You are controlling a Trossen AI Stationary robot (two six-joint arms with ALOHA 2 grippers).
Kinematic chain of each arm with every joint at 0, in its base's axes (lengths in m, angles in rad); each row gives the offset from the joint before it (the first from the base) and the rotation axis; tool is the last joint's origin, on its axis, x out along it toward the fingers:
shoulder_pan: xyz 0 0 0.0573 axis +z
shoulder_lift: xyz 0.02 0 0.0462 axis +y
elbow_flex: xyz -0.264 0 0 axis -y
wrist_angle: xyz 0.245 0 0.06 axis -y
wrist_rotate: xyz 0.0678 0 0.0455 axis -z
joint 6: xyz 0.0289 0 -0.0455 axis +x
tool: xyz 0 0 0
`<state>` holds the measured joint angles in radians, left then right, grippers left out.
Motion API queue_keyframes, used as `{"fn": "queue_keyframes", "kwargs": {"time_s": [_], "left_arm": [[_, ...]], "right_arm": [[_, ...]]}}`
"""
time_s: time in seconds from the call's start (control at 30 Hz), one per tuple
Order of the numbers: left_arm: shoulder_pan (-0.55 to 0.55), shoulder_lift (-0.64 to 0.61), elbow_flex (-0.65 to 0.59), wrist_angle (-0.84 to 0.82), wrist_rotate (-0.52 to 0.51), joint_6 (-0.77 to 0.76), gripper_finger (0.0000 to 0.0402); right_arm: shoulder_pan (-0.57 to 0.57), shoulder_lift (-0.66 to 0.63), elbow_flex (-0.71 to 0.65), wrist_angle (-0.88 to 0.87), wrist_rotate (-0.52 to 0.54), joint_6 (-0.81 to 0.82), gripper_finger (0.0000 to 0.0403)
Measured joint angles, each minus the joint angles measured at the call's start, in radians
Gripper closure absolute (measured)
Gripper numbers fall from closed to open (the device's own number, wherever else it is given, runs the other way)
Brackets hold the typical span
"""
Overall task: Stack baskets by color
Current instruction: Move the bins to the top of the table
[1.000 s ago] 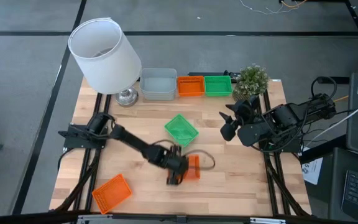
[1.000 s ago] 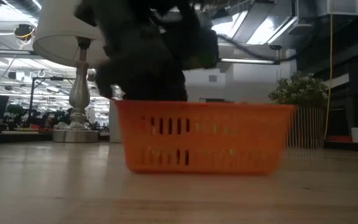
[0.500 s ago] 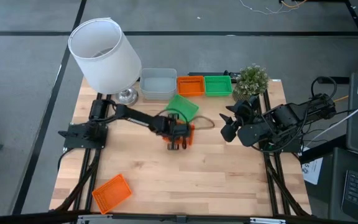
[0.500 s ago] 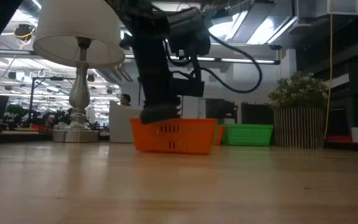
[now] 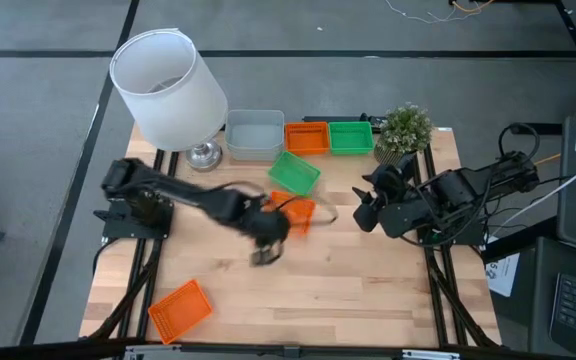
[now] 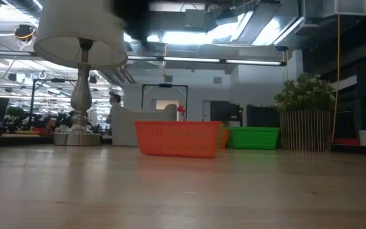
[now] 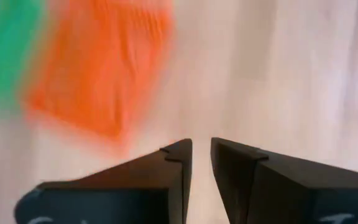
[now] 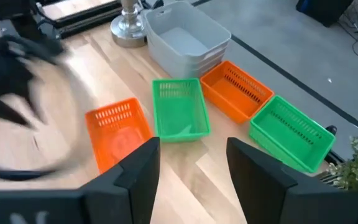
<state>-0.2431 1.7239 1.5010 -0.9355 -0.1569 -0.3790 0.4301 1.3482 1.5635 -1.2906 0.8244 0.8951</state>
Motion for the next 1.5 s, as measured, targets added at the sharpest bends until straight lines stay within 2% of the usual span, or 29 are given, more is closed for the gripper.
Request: {"fn": "queue_keyframes", "kwargs": {"time_s": [0.07,0.23,0.43,0.5,0.63,0.8,0.9,1.0,1.2,1.3,1.4,1.5], "left_arm": [[-0.075,-0.039,-0.007,-0.118,0.024,-0.124,0.0349],[-0.308,-0.074,-0.009,-0.274,0.009,-0.496,0.0349],[-0.574,-0.060,-0.009,-0.288,0.099,-0.820,0.0349],[-0.634,-0.046,-0.009,-0.292,0.138,-0.912,0.0349],[-0.753,-0.026,-0.010,-0.299,0.144,-1.088,0.0349],[-0.816,0.061,-0.010,-0.297,0.189,-1.238,0.0349],[-0.824,0.136,-0.010,-0.293,0.226,-1.236,0.0349],[-0.814,0.205,-0.010,-0.313,0.197,-1.203,0.0349],[-0.708,0.312,-0.015,-0.469,0.147,-1.087,0.0349],[-0.623,0.319,-0.069,-0.401,0.092,-0.956,0.0349],[-0.496,0.318,-0.124,-0.267,-0.010,-0.725,0.0349],[-0.341,0.316,-0.128,-0.145,-0.136,-0.468,0.0349]], "right_arm": [[0.003,0.006,0.000,-0.017,-0.007,0.011,0.0218],[0.005,0.013,0.000,-0.084,-0.010,0.063,0.0218],[0.005,0.013,0.000,-0.143,-0.008,0.107,0.0218],[0.005,0.013,0.000,-0.143,-0.009,0.121,0.0218],[0.005,0.013,0.000,-0.138,-0.008,0.122,0.0218],[0.005,0.013,0.000,-0.121,-0.006,0.121,0.0218],[0.005,0.013,0.000,-0.120,0.003,0.120,0.0218],[0.005,0.013,0.000,-0.120,0.017,0.118,0.0218],[0.005,0.013,0.000,-0.119,0.021,0.100,0.0218],[0.005,0.013,0.000,-0.118,0.020,0.096,0.0218],[0.005,0.013,0.000,-0.118,0.017,0.095,0.0218],[0.005,0.013,0.000,-0.118,0.016,0.095,0.0218]]}}
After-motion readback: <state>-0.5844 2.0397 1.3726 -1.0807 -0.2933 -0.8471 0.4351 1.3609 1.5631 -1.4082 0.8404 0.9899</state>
